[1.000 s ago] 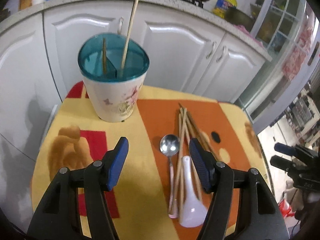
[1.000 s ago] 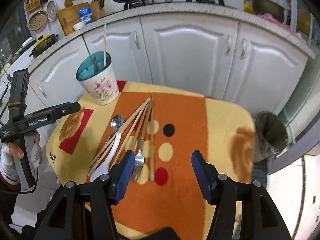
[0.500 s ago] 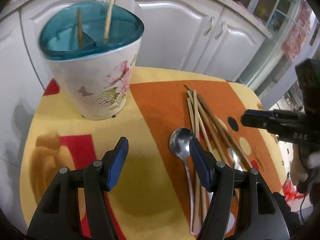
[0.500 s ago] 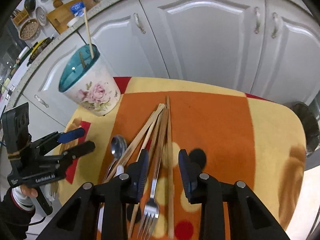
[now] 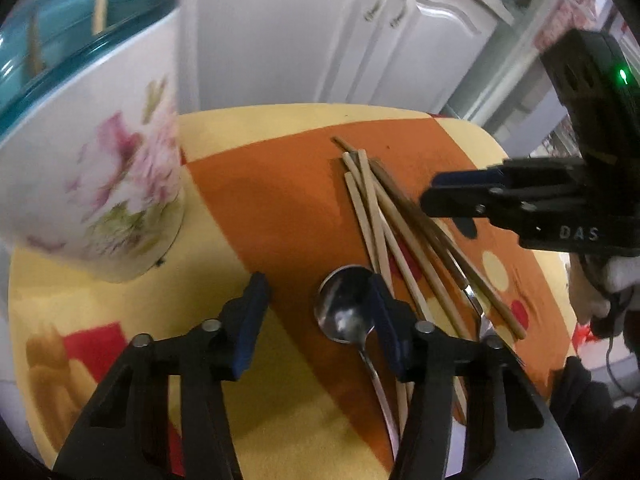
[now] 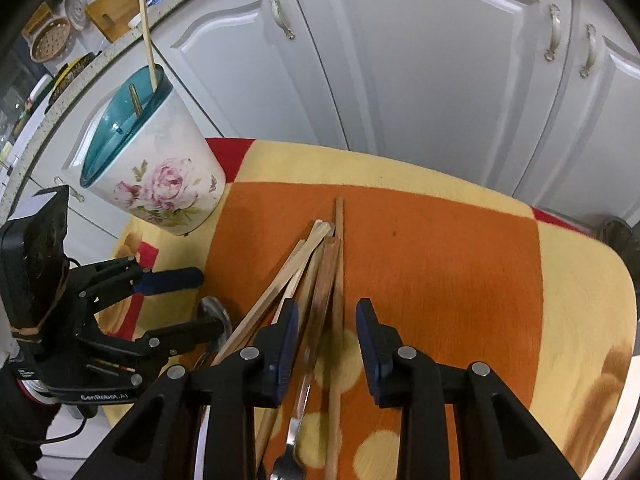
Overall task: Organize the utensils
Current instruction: 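Grasp the wooden-handled fork with the right tool while the left tool grasps the metal spoon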
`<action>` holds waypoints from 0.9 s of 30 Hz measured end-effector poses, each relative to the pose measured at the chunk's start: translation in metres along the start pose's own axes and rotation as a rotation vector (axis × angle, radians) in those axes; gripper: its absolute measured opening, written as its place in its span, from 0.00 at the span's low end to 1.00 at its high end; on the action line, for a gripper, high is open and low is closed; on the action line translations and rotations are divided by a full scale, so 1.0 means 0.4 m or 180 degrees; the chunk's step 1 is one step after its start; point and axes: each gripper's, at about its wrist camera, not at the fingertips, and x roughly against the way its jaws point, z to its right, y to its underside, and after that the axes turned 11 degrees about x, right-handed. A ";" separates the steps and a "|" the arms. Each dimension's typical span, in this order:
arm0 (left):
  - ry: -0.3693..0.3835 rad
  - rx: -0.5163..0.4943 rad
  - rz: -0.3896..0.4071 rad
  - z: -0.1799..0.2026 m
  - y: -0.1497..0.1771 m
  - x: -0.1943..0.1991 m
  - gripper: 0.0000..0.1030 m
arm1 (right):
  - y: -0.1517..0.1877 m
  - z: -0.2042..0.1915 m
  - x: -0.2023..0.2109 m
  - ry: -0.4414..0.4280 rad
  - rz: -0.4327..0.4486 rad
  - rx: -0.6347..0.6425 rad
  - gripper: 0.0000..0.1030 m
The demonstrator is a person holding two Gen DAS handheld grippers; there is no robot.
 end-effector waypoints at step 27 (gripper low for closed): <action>0.0124 0.0171 0.0044 -0.015 0.003 0.007 0.35 | 0.037 0.001 0.026 -0.0090 -0.0148 0.0170 0.11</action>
